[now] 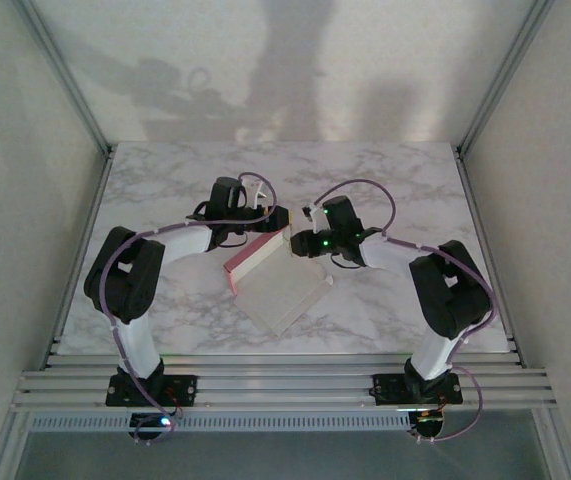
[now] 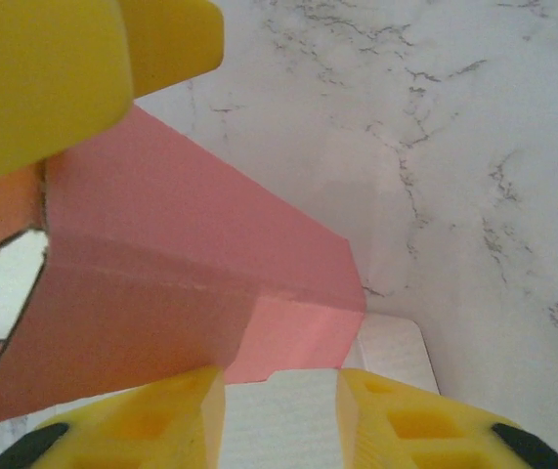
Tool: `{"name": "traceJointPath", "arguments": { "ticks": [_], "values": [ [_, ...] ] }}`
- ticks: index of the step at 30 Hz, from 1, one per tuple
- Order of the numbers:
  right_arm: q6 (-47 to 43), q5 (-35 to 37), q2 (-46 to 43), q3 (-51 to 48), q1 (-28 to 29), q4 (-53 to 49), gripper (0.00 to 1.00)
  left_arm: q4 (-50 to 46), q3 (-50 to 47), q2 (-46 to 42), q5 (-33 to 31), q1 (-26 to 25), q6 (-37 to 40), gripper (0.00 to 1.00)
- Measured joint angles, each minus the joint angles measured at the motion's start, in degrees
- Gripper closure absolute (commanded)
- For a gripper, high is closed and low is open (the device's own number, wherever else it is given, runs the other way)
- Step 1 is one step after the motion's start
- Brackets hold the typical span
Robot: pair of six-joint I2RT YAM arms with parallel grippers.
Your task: Fold the paper box
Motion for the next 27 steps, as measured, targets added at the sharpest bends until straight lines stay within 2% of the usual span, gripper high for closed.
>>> {"name": "traceJointPath", "arguments": {
  "ticks": [14, 27],
  "values": [
    [-0.9, 5.1, 2.3, 1.6, 1.9, 3.5, 0.59, -0.1, 0.0, 0.0, 1.2, 0.0, -0.2, 0.31],
    [-1.9, 12.4, 3.0, 1.0, 4.0, 7.9, 0.64, -0.2, 0.0, 0.3, 2.1, 0.0, -0.7, 0.31]
  ]
}}
